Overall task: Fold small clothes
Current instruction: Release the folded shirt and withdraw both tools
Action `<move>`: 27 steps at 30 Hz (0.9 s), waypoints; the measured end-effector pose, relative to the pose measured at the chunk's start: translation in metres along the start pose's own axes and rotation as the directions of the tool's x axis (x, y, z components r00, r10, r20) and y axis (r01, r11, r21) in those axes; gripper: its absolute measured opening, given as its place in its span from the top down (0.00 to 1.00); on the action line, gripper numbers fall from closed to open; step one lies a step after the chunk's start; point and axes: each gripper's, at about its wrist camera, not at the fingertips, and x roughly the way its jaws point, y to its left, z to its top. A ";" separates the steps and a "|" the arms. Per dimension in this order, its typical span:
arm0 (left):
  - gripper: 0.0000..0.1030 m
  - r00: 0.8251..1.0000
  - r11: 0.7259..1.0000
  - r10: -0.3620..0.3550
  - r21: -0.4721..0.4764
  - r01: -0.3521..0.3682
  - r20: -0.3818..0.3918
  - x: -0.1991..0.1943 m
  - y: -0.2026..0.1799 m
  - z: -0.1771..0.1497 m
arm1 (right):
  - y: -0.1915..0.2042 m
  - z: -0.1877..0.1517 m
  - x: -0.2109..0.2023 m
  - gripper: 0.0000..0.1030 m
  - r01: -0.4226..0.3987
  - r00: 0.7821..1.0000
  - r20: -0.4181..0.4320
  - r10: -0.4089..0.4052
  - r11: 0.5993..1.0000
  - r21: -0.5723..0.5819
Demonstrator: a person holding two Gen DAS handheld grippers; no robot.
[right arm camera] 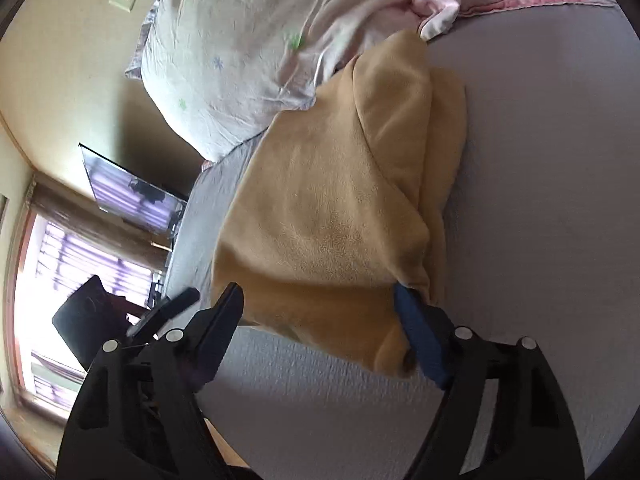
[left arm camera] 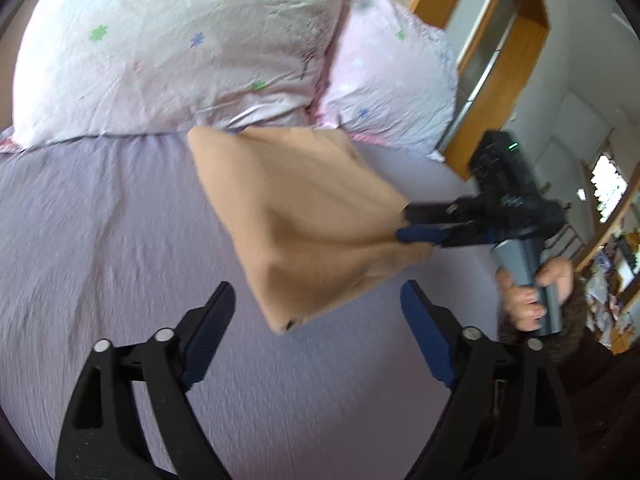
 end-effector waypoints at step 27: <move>0.02 0.929 0.934 0.352 -0.020 -0.357 -0.117 0.037 -0.003 -0.024 | 0.031 -0.093 0.000 0.01 0.609 0.790 0.228 -0.569 0.772 -0.183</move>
